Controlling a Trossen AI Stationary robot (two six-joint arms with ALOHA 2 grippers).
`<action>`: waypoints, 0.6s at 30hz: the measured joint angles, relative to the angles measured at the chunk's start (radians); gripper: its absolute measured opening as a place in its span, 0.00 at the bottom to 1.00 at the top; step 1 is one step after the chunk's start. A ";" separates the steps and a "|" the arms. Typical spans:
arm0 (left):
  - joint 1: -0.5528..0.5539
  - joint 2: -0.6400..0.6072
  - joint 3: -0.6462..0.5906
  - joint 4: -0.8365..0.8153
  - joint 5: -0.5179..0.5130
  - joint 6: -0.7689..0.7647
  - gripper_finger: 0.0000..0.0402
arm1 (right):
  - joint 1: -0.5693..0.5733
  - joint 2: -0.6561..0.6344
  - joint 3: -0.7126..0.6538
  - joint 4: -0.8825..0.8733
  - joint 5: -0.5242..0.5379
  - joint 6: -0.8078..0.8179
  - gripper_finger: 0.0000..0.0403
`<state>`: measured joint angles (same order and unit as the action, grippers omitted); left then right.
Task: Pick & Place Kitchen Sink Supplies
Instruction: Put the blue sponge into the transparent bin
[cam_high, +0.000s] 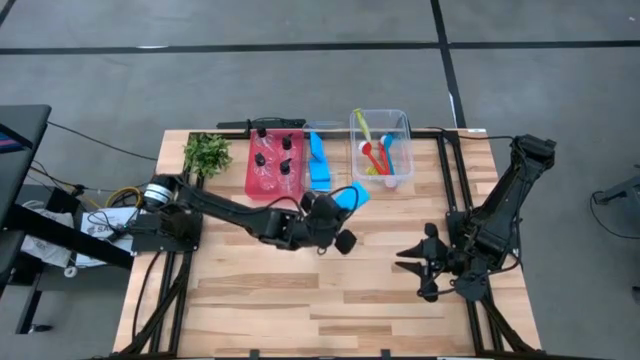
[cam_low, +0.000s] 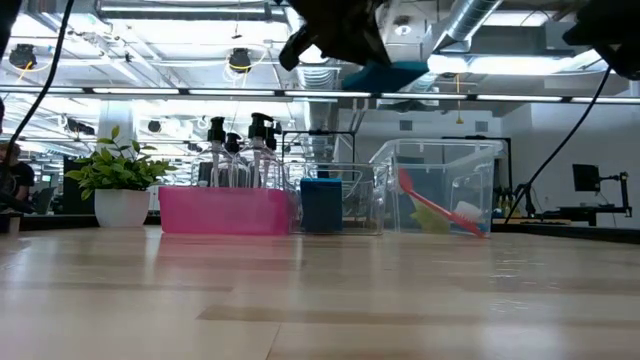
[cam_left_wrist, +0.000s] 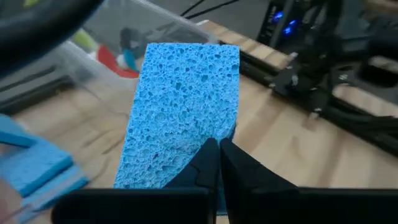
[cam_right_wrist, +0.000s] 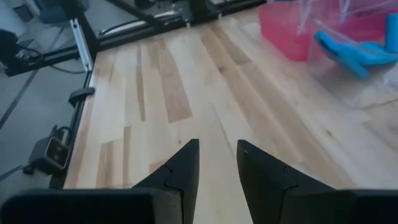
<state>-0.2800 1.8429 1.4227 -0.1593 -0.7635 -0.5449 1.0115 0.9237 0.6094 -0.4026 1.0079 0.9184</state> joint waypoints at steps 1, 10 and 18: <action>0.008 -0.002 0.000 -0.011 -0.001 0.000 0.01 | 0.000 0.000 0.000 0.000 0.013 0.000 0.25; 0.101 -0.002 0.000 -0.038 0.070 0.000 0.01 | -0.027 0.000 0.000 -0.004 0.066 -0.009 0.25; 0.178 -0.003 0.000 -0.093 0.113 0.076 0.02 | -0.057 0.000 0.000 -0.011 0.064 -0.036 0.25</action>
<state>-0.1017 1.8404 1.4227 -0.2520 -0.6506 -0.4686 0.9543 0.9237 0.6096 -0.4141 1.0721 0.8829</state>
